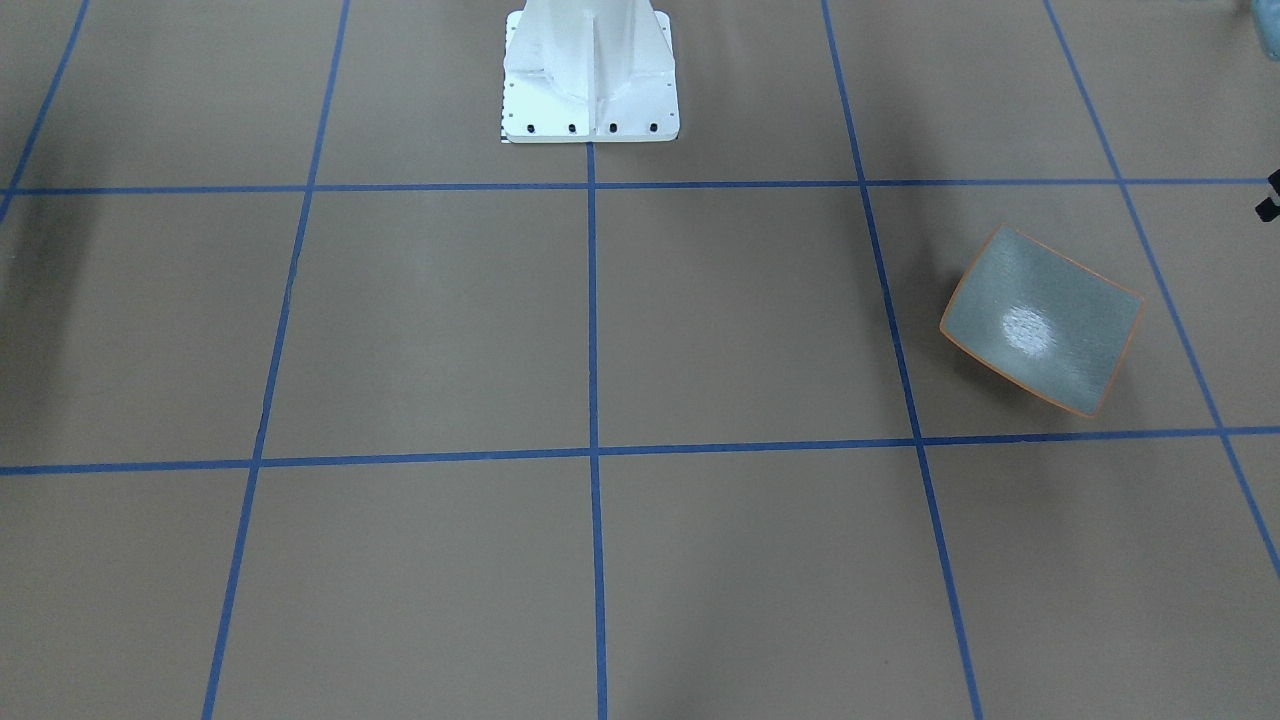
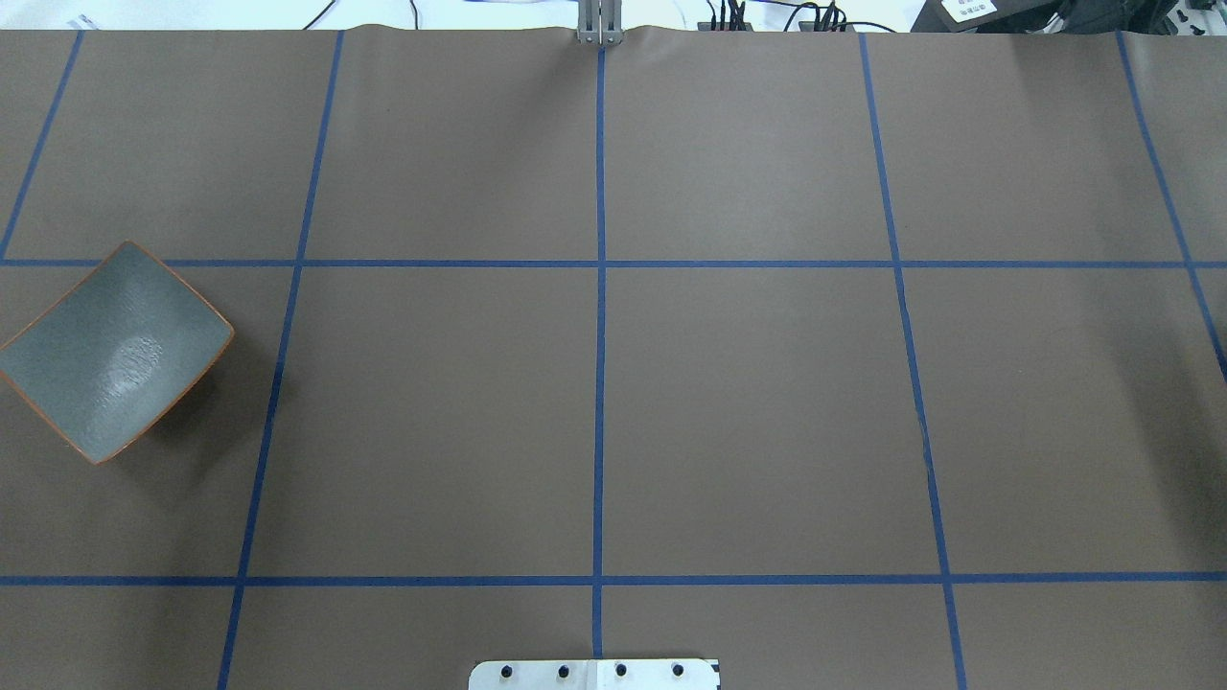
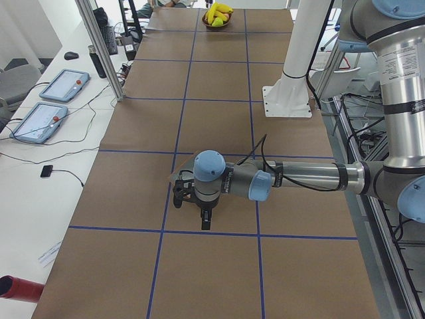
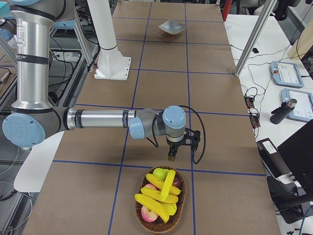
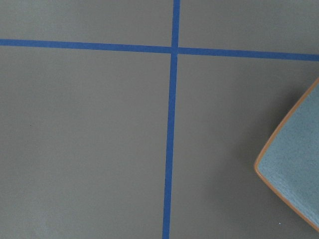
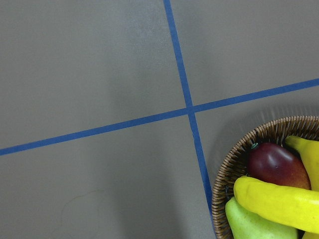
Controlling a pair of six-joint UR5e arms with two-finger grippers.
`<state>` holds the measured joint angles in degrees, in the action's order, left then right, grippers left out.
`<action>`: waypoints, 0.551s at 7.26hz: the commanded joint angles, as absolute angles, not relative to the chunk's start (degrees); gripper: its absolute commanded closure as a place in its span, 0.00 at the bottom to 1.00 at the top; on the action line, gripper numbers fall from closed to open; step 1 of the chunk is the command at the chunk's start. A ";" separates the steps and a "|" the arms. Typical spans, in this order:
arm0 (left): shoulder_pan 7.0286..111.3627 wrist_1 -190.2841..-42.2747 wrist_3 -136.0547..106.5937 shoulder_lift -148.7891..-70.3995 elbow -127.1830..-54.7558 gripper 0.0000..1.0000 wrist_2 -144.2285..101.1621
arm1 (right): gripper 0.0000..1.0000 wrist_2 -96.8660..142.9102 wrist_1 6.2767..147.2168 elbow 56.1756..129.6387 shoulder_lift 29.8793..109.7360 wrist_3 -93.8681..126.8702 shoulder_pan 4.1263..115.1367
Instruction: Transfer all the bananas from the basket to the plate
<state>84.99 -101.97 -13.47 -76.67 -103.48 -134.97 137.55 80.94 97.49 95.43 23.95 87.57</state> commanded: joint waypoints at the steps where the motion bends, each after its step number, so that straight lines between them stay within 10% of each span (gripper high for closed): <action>1: 84.90 -105.27 -13.54 -76.55 -103.10 0.00 -135.09 | 0.00 137.55 81.74 97.65 96.32 23.91 87.37; 4: 84.73 -106.26 -14.50 -76.03 -102.83 0.00 -135.17 | 0.00 137.64 81.21 99.14 97.91 24.08 87.28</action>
